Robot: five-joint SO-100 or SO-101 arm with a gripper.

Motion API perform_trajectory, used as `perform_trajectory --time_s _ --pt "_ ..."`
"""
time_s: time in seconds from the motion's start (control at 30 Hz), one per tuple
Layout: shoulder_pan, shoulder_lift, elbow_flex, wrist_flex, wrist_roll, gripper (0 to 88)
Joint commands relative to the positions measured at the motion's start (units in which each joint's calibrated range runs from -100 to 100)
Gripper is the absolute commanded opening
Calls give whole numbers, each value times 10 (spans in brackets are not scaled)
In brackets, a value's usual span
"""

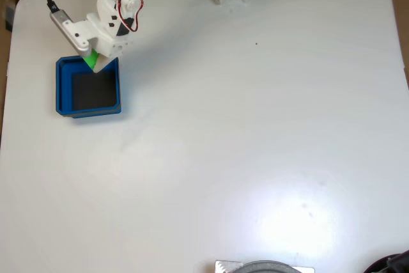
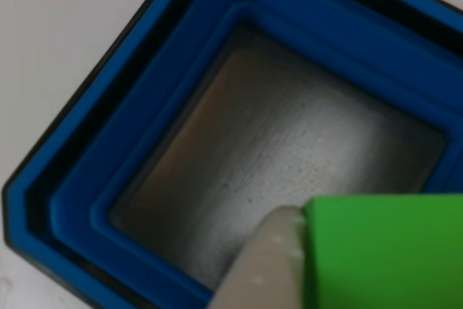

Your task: Pick up green cube and drop it in the blue box

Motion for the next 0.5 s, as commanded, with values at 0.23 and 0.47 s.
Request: perform_trajectory --time_s 0.23,0.47 --pt "9 21 -33 -46 1 38" --pt "2 21 -34 -47 1 38"
